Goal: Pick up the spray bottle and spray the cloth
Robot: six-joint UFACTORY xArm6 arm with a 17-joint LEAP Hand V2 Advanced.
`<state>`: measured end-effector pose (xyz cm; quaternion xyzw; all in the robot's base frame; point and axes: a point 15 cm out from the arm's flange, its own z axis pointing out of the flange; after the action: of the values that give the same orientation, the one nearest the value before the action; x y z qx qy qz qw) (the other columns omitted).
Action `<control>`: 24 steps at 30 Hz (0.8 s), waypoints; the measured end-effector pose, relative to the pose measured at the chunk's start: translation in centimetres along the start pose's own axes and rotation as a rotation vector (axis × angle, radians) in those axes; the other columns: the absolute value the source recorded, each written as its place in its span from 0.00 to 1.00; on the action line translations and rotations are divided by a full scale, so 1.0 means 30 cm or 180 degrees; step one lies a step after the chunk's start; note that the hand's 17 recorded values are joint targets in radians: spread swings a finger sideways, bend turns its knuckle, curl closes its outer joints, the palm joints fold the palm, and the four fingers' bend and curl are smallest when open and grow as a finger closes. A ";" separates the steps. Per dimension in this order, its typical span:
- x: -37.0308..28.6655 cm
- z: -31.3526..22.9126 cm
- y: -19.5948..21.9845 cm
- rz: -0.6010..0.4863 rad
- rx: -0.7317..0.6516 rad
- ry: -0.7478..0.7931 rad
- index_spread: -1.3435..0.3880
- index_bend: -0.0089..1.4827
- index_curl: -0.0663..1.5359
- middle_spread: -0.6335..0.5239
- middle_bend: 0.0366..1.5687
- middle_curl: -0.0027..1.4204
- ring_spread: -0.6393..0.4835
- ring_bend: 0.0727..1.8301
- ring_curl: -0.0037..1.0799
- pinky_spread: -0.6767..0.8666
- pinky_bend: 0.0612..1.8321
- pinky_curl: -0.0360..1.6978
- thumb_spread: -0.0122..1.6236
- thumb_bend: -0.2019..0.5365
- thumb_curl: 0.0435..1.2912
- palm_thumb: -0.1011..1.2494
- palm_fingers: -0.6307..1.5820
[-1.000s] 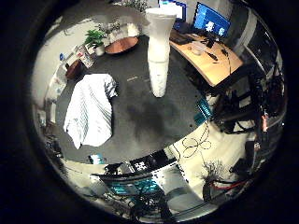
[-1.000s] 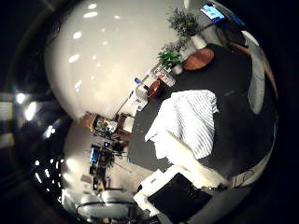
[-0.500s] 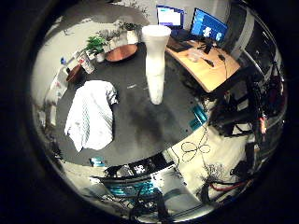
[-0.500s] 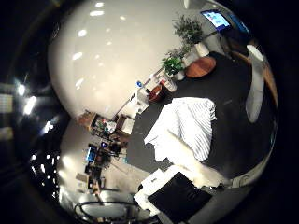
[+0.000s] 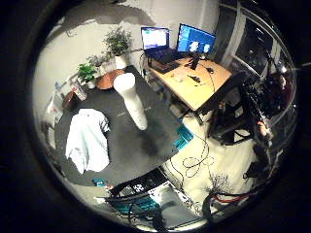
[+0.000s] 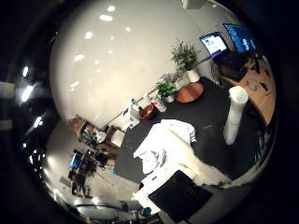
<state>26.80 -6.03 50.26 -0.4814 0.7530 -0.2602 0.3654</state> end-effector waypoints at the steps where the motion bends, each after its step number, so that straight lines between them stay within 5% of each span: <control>1: 0.017 -0.009 -0.006 0.0017 0.0043 0.0049 0.69 0.13 0.25 0.75 0.10 0.21 0.88 0.17 0.21 0.89 0.52 0.11 0.62 0.24 0.34 0.52 0.38; 11: 0.205 -0.022 -0.003 0.0325 0.0285 0.0489 0.70 0.12 0.24 0.76 0.09 0.20 0.89 0.18 0.22 0.88 0.54 0.11 0.63 0.23 0.33 0.49 0.36; 24: 0.378 0.207 0.131 0.0857 0.0402 0.0217 0.74 0.12 0.24 0.79 0.10 0.20 0.91 0.20 0.22 0.88 0.59 0.12 0.64 0.24 0.31 0.46 0.35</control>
<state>26.61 -15.08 40.23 -0.3430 0.8048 -0.2719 0.4008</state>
